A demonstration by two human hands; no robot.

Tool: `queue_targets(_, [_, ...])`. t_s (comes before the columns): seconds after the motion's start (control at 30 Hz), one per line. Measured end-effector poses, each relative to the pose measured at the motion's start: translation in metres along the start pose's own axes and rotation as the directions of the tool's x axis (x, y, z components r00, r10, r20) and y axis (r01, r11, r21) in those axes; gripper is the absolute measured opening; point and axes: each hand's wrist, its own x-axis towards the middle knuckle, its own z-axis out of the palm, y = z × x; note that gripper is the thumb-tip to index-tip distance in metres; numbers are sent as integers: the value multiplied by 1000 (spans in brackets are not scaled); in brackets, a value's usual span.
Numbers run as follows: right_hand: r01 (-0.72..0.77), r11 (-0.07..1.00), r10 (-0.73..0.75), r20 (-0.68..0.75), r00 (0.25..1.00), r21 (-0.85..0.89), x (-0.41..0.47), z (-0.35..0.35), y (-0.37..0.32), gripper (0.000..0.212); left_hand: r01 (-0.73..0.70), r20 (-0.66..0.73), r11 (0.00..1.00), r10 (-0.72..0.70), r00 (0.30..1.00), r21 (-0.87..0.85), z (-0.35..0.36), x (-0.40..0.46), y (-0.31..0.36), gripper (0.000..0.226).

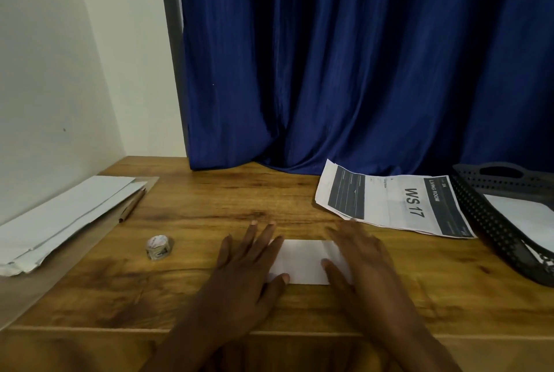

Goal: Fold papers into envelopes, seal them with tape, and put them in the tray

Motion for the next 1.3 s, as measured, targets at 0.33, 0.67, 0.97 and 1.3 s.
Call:
queue_targets(0.33, [142,990,-128,458,880,3,15,16,-30,88,-10,133,999,4,991,38,-1,3,-3,107])
queue_targets(0.67, [-27,995,64,431,900,-92,13,0,27,104,36,159,999,-30,987,-34,-2,4,-7,92])
queue_targets(0.97, [94,991,-64,281,957,-91,0,-22,7,85,59,53,977,-49,997,-205,-5,-1,-4,85])
queue_targets(1.3, [360,904,-307,238,922,-230,27,-36,-35,37,27,-153,894,-106,982,-447,-7,-9,-9,75])
